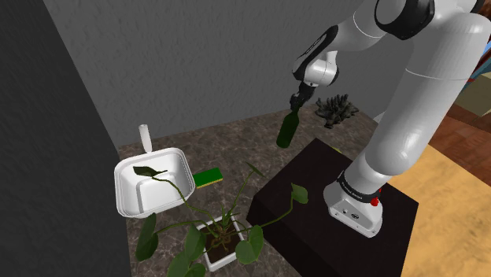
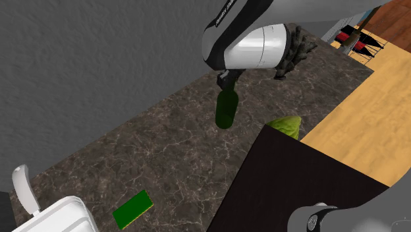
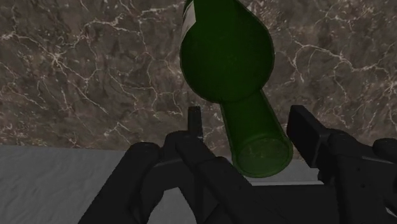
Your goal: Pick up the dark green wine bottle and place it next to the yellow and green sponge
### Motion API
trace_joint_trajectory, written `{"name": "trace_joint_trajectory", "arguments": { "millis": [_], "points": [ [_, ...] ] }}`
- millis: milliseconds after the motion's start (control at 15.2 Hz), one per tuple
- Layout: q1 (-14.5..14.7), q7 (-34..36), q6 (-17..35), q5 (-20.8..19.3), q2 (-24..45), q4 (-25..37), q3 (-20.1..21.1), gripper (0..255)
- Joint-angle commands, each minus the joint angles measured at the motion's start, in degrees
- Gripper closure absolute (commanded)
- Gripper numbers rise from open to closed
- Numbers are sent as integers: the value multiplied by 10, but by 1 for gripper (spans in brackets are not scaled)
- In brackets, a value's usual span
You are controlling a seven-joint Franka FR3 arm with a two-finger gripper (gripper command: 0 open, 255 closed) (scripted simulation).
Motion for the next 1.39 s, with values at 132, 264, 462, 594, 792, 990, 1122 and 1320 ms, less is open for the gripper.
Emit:
{"name": "trace_joint_trajectory", "arguments": {
  "millis": [132, 264, 462, 594, 792, 990, 1122, 1320],
  "points": [
    [0, 0, 0, 0, 0, 0, 0, 255],
    [0, 0, 0, 0, 0, 0, 0, 255],
    [0, 0, 0, 0, 0, 0, 0, 255],
    [4, 8, -6, -11, -8, -1, -6, 255],
    [16, 34, -24, -45, -33, -2, -23, 255],
    [25, 59, -43, -79, -57, -2, -37, 255],
    [29, 75, -57, -100, -73, -1, -43, 255],
    [32, 98, -78, -130, -97, 1, -51, 255]
  ]
}}
